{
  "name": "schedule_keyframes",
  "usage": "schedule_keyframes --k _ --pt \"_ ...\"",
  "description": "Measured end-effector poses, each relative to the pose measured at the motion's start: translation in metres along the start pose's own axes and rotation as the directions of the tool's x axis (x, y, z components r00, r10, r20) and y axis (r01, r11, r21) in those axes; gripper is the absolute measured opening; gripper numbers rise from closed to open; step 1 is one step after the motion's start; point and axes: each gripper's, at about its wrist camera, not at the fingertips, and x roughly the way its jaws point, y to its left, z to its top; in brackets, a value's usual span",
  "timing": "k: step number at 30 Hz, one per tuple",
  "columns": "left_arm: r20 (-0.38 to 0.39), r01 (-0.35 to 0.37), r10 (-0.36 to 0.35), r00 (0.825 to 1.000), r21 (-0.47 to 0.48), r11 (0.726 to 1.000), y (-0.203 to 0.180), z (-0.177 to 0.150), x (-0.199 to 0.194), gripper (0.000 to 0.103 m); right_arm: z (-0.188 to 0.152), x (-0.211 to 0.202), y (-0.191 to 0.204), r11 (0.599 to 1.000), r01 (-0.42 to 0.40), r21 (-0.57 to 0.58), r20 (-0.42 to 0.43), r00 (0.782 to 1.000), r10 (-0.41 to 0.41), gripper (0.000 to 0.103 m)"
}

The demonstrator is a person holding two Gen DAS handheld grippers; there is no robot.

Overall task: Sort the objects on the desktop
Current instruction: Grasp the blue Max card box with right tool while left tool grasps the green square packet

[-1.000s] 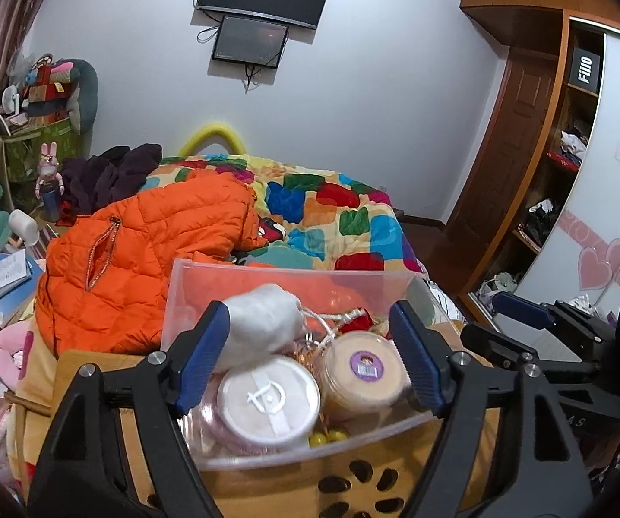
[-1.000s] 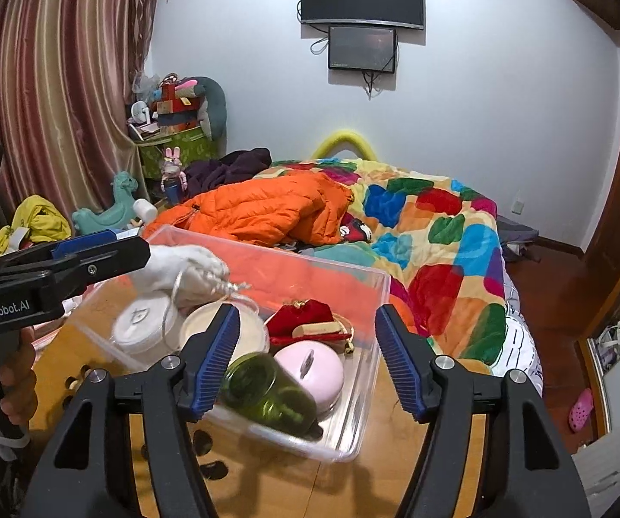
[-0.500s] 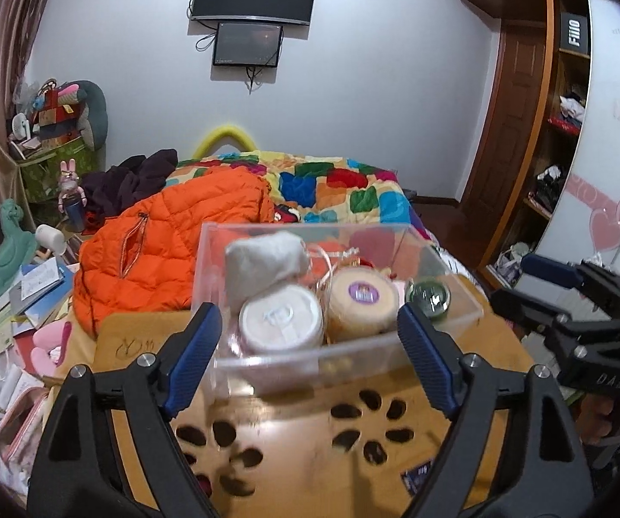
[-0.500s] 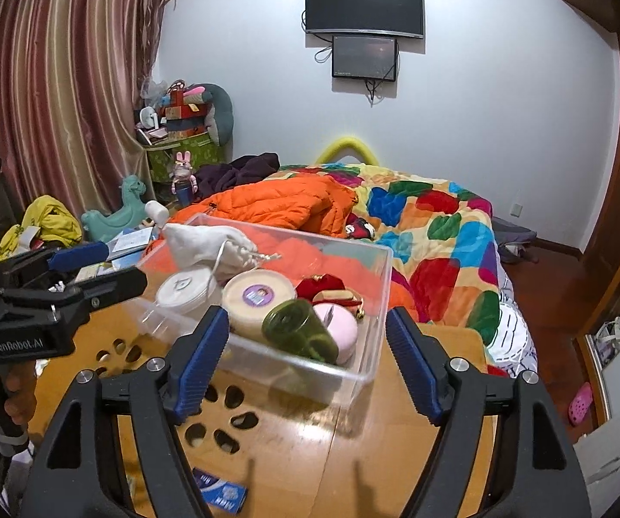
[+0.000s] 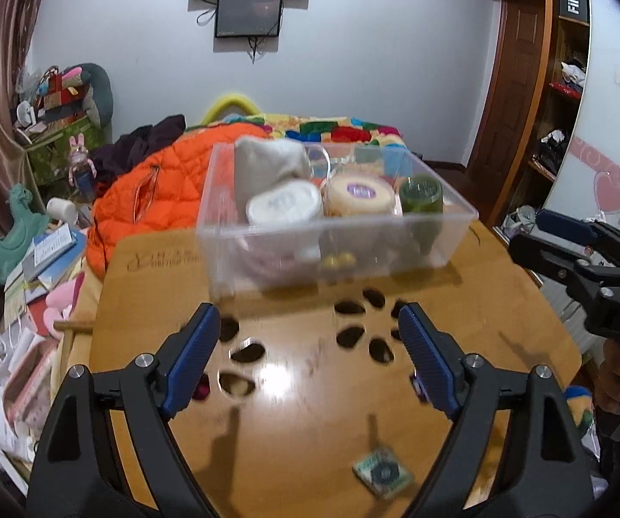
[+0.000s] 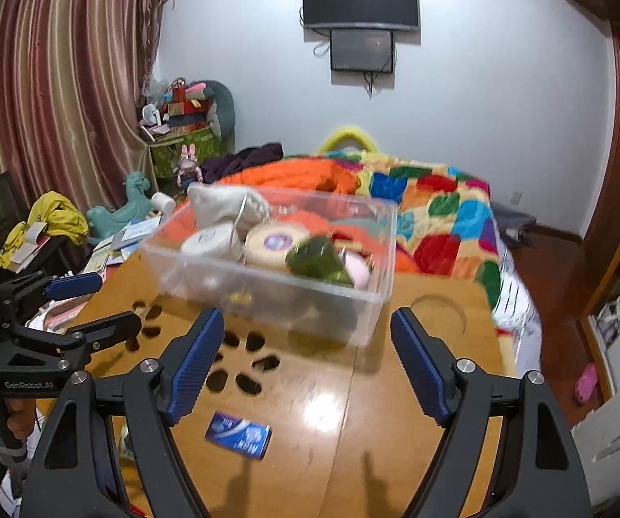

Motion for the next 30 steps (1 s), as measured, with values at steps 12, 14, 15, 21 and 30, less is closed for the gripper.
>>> schedule_keyframes --k 12,14,15,21,30 --pt "-0.066 0.048 -0.047 0.997 0.012 0.999 -0.020 -0.054 -0.005 0.085 -0.047 0.022 0.011 0.999 -0.020 0.048 -0.136 0.990 0.027 0.077" --pt "-0.080 0.053 -0.051 0.995 0.017 0.998 -0.024 -0.062 -0.003 0.085 -0.052 0.026 0.010 0.997 -0.026 0.069 -0.160 0.986 0.037 0.077" --pt "-0.086 0.052 -0.050 0.995 0.026 0.998 -0.027 -0.066 -0.002 0.085 -0.054 0.027 0.011 0.997 -0.030 0.077 -0.166 0.985 0.042 0.077" --pt "-0.086 0.072 -0.070 0.994 0.030 0.997 -0.029 -0.076 -0.005 0.085 -0.061 0.030 0.015 0.995 -0.031 0.095 -0.190 0.981 0.049 0.077" --pt "-0.096 0.105 -0.096 0.991 0.088 0.991 -0.037 -0.090 -0.005 0.073 -0.072 0.040 0.034 0.998 -0.029 0.062 -0.241 0.969 0.043 0.077"
